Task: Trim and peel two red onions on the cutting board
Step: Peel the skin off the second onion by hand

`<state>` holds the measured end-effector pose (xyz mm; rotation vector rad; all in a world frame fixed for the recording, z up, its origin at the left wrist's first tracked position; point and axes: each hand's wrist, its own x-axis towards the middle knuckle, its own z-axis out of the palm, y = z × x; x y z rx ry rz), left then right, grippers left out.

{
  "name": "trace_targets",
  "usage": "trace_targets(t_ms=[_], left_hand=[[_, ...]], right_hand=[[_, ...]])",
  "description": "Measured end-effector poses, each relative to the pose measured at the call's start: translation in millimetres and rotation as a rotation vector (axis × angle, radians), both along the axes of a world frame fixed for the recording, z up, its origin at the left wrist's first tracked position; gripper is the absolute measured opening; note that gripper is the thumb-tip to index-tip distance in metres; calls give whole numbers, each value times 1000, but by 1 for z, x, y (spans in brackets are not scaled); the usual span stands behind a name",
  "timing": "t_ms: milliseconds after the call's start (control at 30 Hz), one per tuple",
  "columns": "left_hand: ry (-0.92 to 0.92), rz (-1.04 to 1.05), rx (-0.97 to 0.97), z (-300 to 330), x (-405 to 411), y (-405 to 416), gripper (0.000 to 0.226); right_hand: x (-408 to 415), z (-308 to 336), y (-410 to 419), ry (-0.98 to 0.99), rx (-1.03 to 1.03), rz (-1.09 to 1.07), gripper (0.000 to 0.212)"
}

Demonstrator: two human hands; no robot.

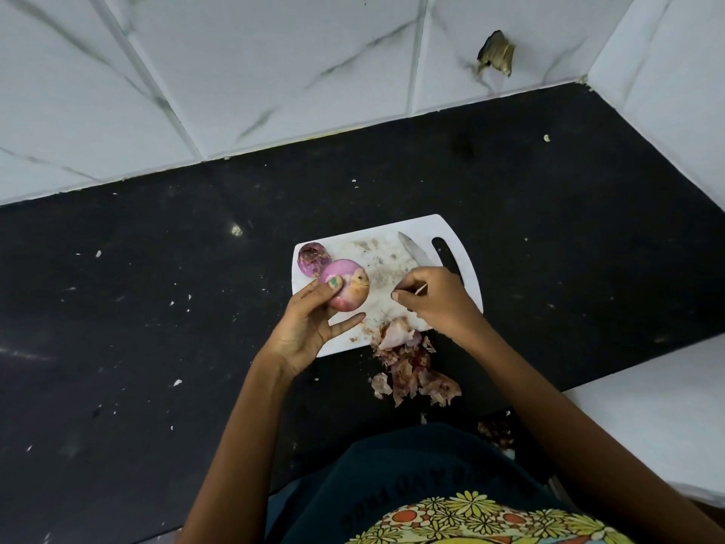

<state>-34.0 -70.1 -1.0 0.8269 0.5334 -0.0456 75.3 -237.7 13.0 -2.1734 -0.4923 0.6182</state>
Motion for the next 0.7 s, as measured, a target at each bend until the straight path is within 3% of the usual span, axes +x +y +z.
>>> trace_targets(t_ms=[100, 200, 500, 700], left_hand=[[44, 5, 65, -2, 1, -2, 43], [44, -6, 101, -1, 3, -3, 38], [55, 12, 154, 1, 7, -5, 59], [35, 4, 111, 0, 5, -8, 47]], right_hand=[[-4, 14, 5, 178, 218, -81, 8], [-8, 27, 10, 385, 367, -97, 21], [-12, 29, 17, 296, 376, -134, 15], [-9, 27, 13, 274, 370, -154, 9]])
